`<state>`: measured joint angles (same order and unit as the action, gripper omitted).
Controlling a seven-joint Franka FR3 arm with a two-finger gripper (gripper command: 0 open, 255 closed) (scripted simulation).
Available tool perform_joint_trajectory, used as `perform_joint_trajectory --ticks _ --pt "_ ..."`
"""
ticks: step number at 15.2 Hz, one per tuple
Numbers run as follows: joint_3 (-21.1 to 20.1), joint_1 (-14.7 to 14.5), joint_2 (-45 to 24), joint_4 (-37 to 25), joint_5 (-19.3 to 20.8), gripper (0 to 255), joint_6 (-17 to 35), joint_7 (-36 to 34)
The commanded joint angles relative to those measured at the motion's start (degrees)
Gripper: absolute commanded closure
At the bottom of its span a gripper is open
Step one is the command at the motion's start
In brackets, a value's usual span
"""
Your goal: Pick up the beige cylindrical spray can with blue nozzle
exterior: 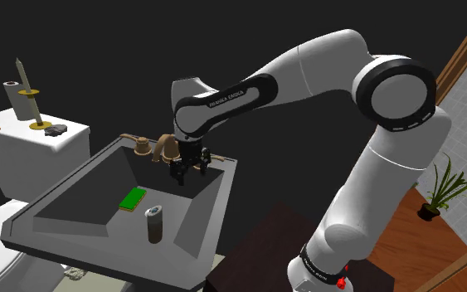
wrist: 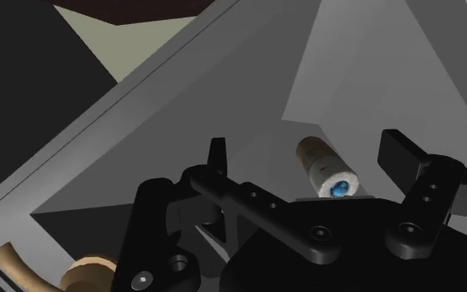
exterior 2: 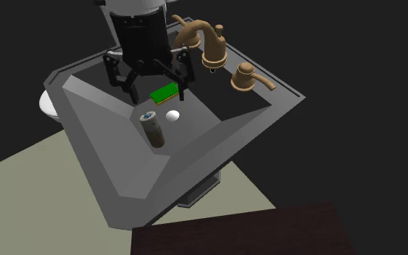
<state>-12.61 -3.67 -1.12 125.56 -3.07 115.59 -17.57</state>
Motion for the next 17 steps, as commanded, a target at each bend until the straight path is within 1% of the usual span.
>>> perform_joint_trajectory --ticks 1,8,15,16,17 --pt "-0.39 -0.46 -5.07 -3.17 1.12 0 1.32 -1.4" --pt "-0.36 -3.04 -21.22 -14.13 4.89 0 4.35 -5.46" --pt "0.79 -6.5 -37.77 -29.1 7.68 0 3.88 -8.08" --pt "0.93 -6.86 -39.46 -30.85 7.88 0 3.63 -8.25" --pt "1.01 -6.93 -40.0 -30.91 7.96 0 4.11 -8.26"
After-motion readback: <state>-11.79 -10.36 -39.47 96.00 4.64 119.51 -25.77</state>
